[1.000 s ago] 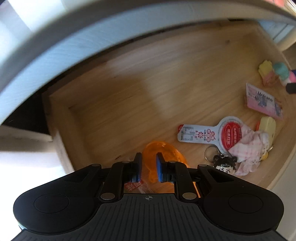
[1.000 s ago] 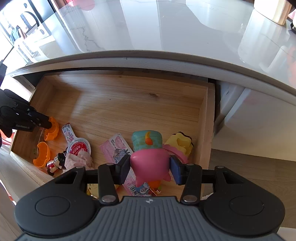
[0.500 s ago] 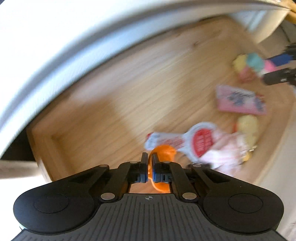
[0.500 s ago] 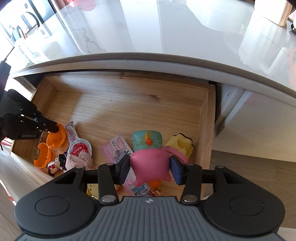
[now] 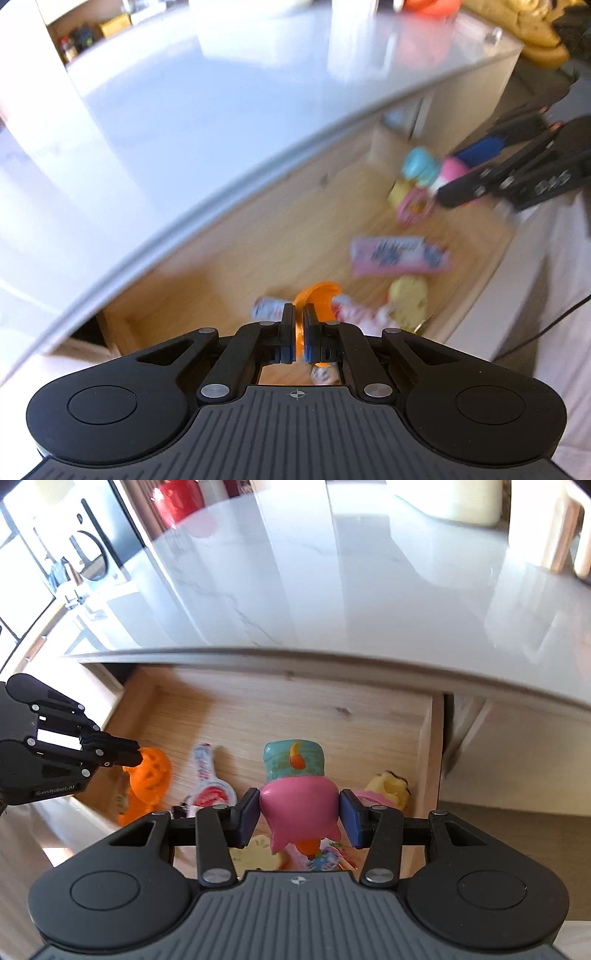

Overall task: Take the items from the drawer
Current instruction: 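Lift both toys onto the countertop and open both tools to release them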

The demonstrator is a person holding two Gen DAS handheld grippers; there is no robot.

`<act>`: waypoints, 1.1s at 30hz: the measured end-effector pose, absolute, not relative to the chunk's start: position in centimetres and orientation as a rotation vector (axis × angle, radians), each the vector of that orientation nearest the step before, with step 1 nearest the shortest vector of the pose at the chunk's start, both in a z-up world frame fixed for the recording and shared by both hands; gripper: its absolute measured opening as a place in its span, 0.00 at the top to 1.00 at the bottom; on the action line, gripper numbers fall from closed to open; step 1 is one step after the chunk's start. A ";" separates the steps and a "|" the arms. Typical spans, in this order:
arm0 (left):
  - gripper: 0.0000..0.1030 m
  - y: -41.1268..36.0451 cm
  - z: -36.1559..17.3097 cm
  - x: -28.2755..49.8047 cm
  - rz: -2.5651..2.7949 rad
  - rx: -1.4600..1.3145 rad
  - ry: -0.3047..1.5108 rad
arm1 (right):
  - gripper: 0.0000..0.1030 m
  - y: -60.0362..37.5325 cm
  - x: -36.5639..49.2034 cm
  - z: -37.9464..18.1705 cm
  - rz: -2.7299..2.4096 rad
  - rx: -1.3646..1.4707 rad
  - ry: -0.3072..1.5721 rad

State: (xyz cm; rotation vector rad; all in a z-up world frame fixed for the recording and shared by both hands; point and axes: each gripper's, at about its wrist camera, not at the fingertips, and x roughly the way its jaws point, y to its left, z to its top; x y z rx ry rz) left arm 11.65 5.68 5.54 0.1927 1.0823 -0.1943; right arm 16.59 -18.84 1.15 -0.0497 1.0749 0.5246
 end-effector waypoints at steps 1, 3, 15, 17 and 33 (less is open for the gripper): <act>0.95 5.6 6.9 11.6 -0.196 0.185 1.046 | 0.55 -18.7 16.5 1.9 0.532 -0.057 1.057; 0.95 5.9 10.1 12.0 -0.207 0.149 0.964 | 0.55 -18.4 16.6 3.9 0.547 -0.074 1.006; 0.95 12.5 9.9 25.8 -0.027 -0.140 0.746 | 0.55 -12.8 31.3 9.3 0.406 -0.142 0.810; 0.95 12.9 8.1 26.5 -0.009 -0.157 0.734 | 0.55 -12.2 33.3 7.8 0.384 -0.154 0.831; 0.88 11.3 8.0 16.1 -0.136 -0.073 0.781 | 0.36 -15.6 28.2 9.7 0.476 -0.102 0.816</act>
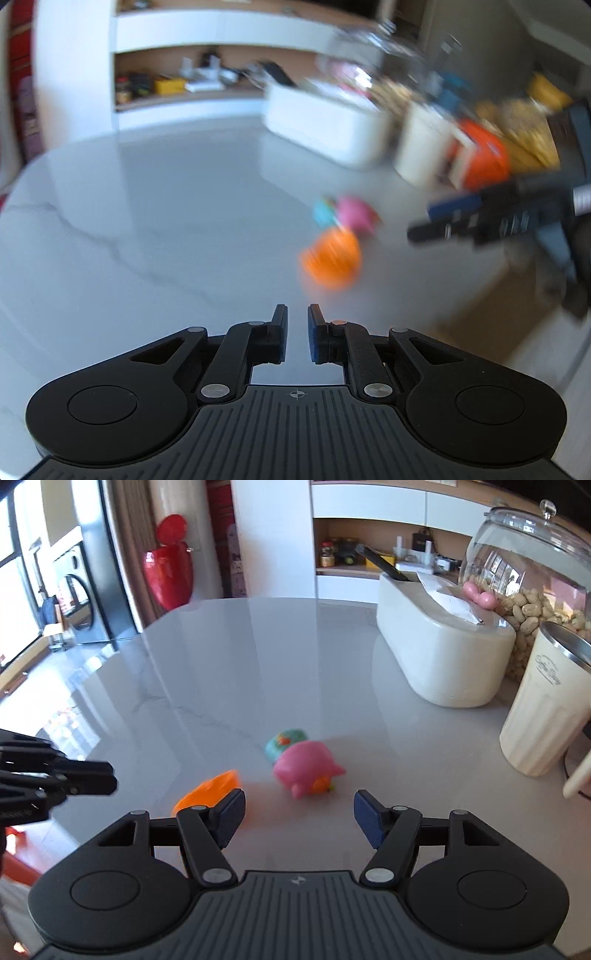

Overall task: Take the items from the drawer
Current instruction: 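Lift both toys onto the countertop and open both tools to release them, then grasp the pink Volcano candy pack with the right tool while the left grasps another orange piece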

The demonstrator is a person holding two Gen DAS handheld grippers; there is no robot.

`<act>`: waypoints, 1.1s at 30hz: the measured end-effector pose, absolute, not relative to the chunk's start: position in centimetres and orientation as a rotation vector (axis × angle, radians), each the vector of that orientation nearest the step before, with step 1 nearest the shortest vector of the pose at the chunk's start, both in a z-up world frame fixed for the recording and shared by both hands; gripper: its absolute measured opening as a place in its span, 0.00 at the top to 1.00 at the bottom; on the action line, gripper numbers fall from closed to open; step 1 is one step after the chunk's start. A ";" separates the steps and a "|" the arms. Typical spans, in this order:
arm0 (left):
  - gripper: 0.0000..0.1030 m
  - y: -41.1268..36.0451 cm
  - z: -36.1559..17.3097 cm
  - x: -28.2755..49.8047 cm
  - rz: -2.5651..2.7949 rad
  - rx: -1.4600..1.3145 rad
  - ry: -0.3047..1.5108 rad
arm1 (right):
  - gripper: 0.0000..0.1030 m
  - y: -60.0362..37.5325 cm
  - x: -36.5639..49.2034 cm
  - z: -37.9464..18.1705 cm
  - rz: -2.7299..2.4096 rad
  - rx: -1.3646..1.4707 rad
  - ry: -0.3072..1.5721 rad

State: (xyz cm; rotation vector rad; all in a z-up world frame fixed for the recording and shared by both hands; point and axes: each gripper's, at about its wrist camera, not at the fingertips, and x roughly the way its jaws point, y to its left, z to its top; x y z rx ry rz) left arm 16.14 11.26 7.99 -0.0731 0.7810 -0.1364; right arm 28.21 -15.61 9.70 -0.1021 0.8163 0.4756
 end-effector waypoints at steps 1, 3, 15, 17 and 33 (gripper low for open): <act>0.88 10.8 7.3 15.5 -0.171 -0.055 0.822 | 0.35 -16.1 27.2 9.9 0.500 -0.102 0.821; 0.88 9.8 5.7 14.6 -0.227 -0.007 0.925 | 0.34 -16.7 24.9 9.7 0.546 -0.114 0.848; 0.87 10.1 -4.8 12.5 -0.222 0.113 1.460 | 0.34 -16.2 20.3 0.7 0.609 -0.145 1.127; 0.87 10.4 -5.6 13.0 -0.205 0.126 1.494 | 0.34 -16.0 20.5 -0.8 0.579 -0.133 1.153; 0.86 10.6 -9.6 13.8 -0.305 0.087 1.619 | 0.34 -15.8 20.5 -4.2 0.533 -0.190 1.251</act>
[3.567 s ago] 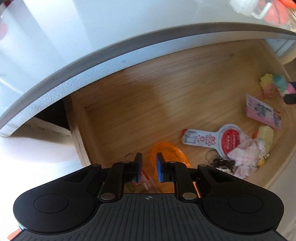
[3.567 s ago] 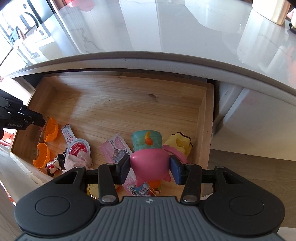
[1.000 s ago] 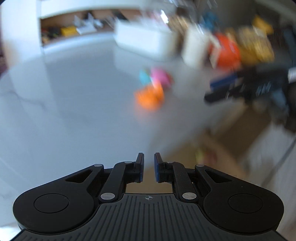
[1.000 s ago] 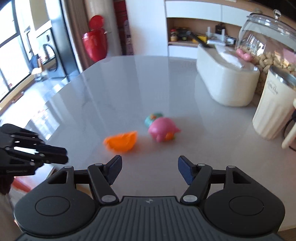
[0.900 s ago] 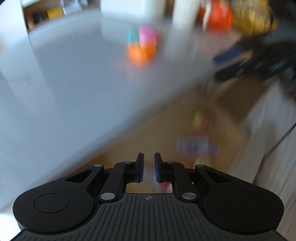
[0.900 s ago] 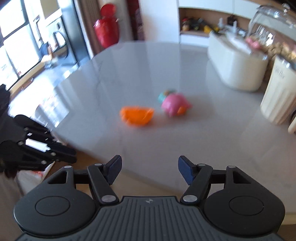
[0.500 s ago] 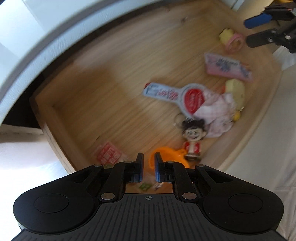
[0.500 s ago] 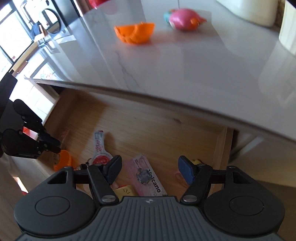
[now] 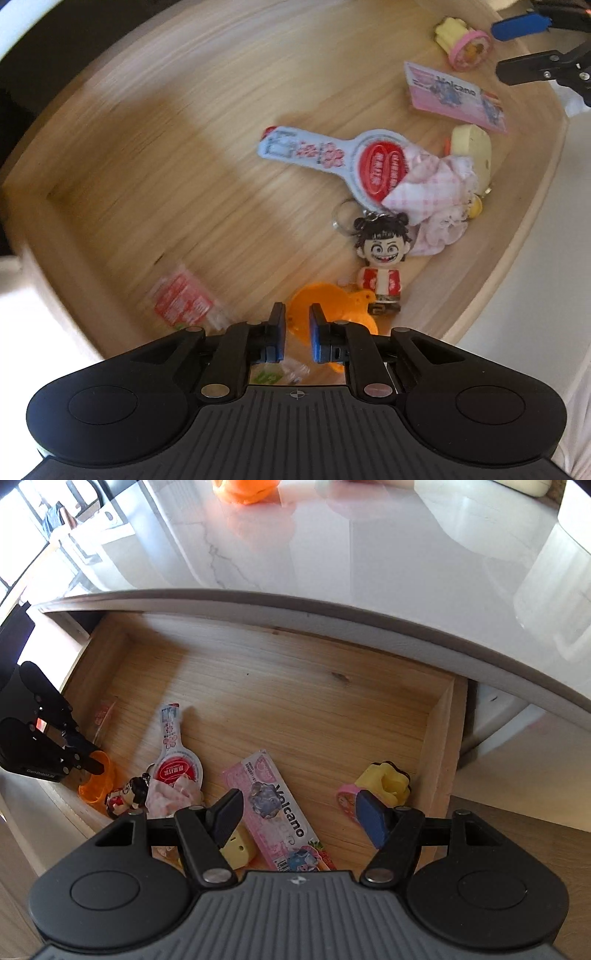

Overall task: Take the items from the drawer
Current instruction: 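Grasp the pink Volcano candy pack with the right tool while the left grasps another orange piece, then carry both items onto the countertop and open both tools to release them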

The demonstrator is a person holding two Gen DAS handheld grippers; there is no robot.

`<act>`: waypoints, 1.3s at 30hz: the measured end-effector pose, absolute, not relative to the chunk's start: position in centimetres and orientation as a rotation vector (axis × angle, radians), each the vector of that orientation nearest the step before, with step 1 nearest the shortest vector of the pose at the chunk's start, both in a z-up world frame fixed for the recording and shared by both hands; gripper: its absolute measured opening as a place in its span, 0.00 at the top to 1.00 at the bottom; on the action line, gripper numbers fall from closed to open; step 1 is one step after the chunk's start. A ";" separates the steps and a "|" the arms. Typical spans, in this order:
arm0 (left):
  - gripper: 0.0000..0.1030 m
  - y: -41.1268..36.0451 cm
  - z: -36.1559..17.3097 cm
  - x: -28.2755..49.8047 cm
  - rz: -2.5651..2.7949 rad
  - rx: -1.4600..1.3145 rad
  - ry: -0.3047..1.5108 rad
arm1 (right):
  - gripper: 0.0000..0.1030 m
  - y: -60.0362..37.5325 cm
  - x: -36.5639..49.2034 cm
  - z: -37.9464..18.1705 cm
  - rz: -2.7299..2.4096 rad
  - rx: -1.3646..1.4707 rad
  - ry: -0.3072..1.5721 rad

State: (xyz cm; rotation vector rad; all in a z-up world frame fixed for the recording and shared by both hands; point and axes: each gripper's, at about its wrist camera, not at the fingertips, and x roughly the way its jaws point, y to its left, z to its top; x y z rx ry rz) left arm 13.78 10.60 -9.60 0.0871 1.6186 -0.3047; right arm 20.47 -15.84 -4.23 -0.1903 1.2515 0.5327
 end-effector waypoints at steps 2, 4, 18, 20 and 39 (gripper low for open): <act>0.87 10.0 -9.7 14.1 -0.322 0.116 1.595 | 0.34 -15.5 20.5 -4.3 0.553 -0.211 1.275; 0.88 9.4 -9.7 14.2 -0.340 0.132 1.566 | 0.34 -15.0 20.4 -4.6 0.589 -0.246 1.307; 0.93 10.9 -7.6 13.4 -0.267 0.128 1.398 | 0.37 -9.4 20.2 -8.2 0.729 -0.629 1.369; 0.93 11.4 -7.5 13.5 -0.251 0.117 1.389 | 0.37 -9.1 20.6 -8.7 0.703 -0.677 1.334; 0.93 7.9 -0.2 11.7 -0.230 0.140 1.206 | 0.60 -12.3 19.2 -3.5 0.703 -0.463 1.295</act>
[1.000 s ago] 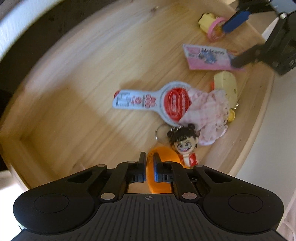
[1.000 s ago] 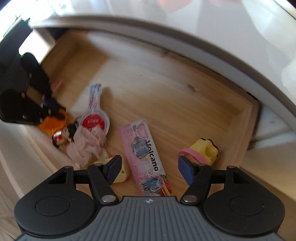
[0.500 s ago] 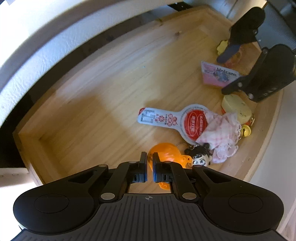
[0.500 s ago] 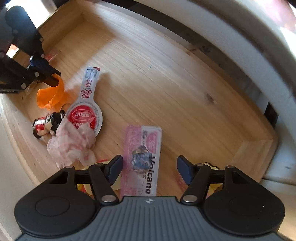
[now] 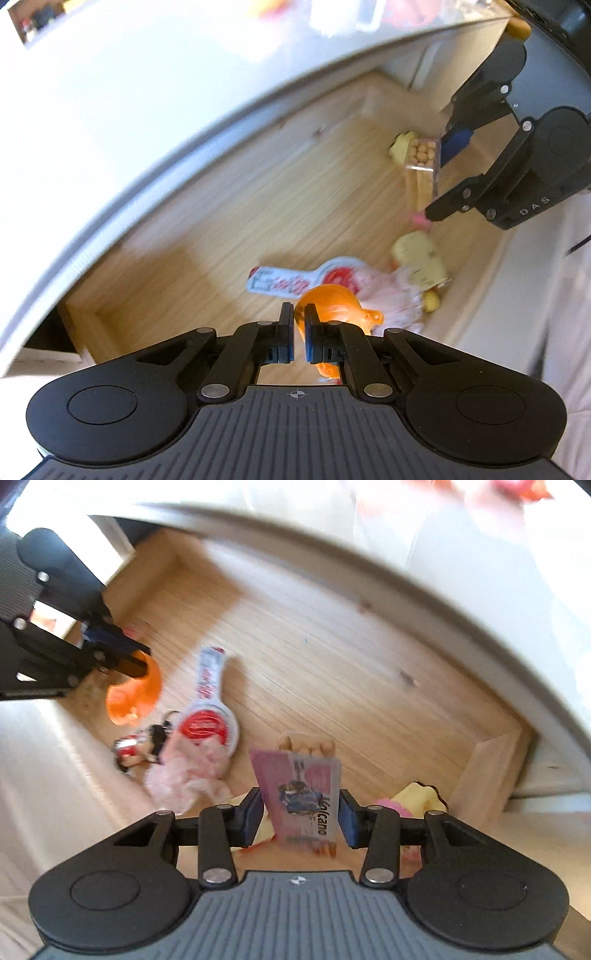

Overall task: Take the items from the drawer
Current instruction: 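Carry both items onto the countertop and open both tools to release them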

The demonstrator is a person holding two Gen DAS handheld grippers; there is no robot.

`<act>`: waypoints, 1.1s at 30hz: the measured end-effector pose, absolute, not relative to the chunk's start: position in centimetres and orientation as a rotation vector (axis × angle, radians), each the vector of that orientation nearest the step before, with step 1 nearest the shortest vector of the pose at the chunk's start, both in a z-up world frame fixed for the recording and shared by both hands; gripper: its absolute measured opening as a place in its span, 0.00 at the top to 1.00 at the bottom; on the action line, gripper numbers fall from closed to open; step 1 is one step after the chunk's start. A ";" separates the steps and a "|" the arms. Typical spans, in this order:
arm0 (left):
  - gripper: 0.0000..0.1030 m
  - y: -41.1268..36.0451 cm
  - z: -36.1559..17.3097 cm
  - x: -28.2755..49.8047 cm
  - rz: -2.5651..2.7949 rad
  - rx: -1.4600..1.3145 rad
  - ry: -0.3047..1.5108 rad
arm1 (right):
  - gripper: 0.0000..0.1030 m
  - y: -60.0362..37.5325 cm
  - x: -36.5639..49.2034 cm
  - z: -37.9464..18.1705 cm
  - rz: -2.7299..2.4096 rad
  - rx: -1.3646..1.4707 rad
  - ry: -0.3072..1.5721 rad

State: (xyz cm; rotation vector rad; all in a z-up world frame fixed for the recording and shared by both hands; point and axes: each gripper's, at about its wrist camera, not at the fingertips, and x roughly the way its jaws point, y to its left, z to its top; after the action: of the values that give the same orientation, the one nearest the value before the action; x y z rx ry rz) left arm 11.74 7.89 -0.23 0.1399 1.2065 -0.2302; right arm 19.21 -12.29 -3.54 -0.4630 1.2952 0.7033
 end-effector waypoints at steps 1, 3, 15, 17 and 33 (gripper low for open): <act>0.93 7.5 0.8 11.4 -0.232 0.144 1.185 | 0.60 -12.2 18.9 -2.5 0.708 -0.451 1.275; 0.93 7.0 3.4 11.0 -0.234 0.150 1.130 | 0.60 -12.6 18.3 0.0 0.718 -0.415 1.227; 0.93 13.8 13.4 18.4 0.072 -0.057 0.817 | 0.60 -16.7 26.8 12.9 0.522 -0.165 0.907; 0.92 15.5 12.3 20.2 0.136 -0.086 0.810 | 0.60 -16.9 29.8 12.1 0.471 -0.116 0.926; 0.83 16.5 8.1 20.5 0.292 -0.091 0.736 | 0.45 -14.8 34.7 6.9 0.346 -0.071 0.935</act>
State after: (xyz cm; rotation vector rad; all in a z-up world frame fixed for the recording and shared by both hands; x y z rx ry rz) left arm 20.53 16.50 8.10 -0.0911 0.7362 0.2918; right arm 34.71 -14.80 6.85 -0.0713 0.9354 0.3462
